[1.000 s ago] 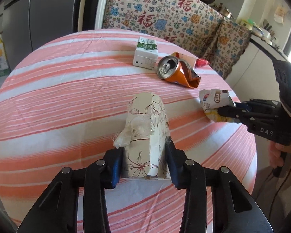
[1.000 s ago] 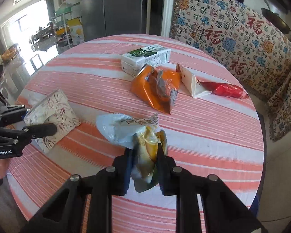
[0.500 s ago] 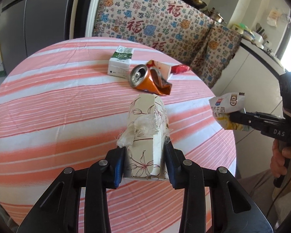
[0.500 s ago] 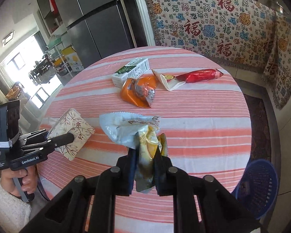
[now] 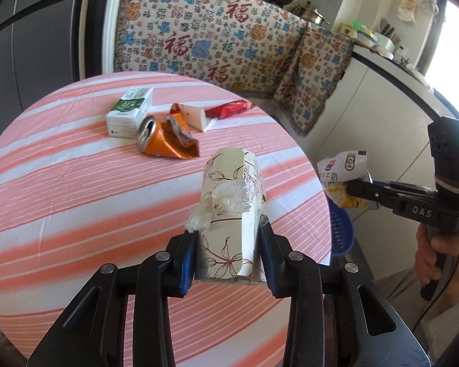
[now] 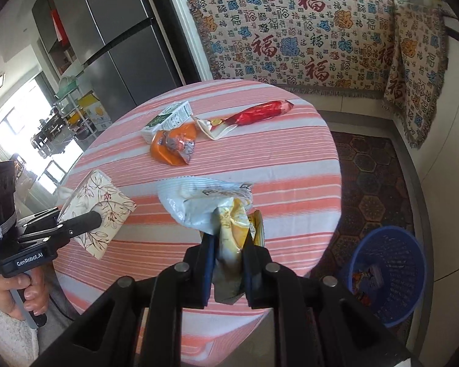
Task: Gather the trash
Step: 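Carry the paper bag and chip wrapper over the blue wastebasket and open both tools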
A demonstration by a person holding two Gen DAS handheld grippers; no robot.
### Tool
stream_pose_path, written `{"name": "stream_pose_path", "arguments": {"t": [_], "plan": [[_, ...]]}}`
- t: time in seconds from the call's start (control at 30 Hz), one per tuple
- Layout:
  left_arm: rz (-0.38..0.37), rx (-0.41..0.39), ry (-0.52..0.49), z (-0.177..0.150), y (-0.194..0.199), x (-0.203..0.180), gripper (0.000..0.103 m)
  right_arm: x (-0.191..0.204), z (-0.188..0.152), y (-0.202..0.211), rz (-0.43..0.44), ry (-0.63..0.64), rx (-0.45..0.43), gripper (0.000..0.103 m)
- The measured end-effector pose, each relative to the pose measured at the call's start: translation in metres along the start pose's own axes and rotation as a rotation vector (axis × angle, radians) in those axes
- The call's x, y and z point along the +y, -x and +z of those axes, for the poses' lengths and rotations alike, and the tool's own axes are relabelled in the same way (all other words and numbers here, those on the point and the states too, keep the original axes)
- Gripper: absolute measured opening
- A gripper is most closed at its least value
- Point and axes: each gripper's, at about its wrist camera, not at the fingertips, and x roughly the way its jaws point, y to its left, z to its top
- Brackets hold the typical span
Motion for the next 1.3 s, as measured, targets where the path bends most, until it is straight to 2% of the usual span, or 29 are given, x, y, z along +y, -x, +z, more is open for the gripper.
{"name": "stream_pose_path", "arguments": {"t": [0.23, 0.63, 0.97, 1.3], "plan": [[-0.071, 0.020, -0.076, 0.013, -0.024, -0.058, 0.037, -0.046, -0.006, 0.032, -0.051, -0.072, -0.039, 0.016], [-0.208, 0.072, -0.201, 0.037, -0.084, -0.172, 0.037, -0.160, -0.026, 0.072, -0.232, -0.262, -0.053, 0.016], [-0.216, 0.122, -0.248, 0.049, -0.155, -0.231, 0.037, -0.243, -0.028, 0.060, -0.335, -0.367, -0.018, 0.016], [-0.213, 0.211, -0.249, 0.030, -0.220, -0.256, 0.037, -0.310, -0.062, 0.022, -0.328, -0.511, 0.037, 0.016]]}}
